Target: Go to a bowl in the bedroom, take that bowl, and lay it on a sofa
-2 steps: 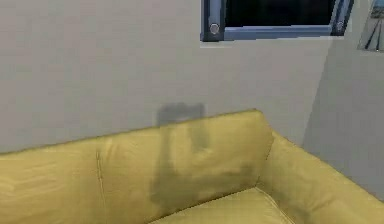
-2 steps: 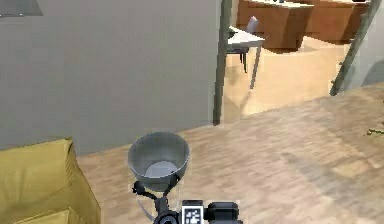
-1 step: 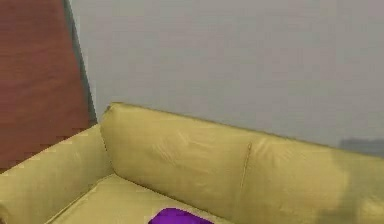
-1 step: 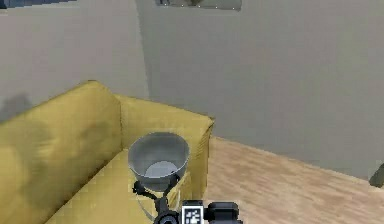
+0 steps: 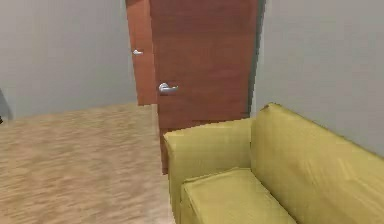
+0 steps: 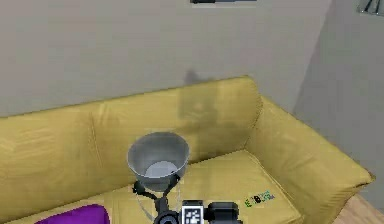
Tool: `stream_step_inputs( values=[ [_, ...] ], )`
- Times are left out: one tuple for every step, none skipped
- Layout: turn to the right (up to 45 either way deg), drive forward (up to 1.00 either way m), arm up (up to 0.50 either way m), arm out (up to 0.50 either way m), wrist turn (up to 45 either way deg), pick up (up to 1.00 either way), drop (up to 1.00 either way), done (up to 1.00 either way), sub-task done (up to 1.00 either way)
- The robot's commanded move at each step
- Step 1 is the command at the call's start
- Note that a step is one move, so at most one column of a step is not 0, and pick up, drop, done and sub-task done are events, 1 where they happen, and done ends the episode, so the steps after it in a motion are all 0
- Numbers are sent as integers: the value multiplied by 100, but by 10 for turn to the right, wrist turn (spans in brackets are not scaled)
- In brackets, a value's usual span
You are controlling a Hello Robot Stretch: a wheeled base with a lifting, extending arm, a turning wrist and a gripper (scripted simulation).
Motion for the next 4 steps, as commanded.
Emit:
stream_step_inputs(
  values=[
    [-180, 0, 0, 0, 0, 0, 0, 0, 0],
    [0, 10, 0, 0, 0, 0, 0, 0, 0],
    [450, 0, 0, 0, 0, 0, 0, 0, 0],
    [450, 0, 0, 0, 0, 0, 0, 0, 0]
  ],
)
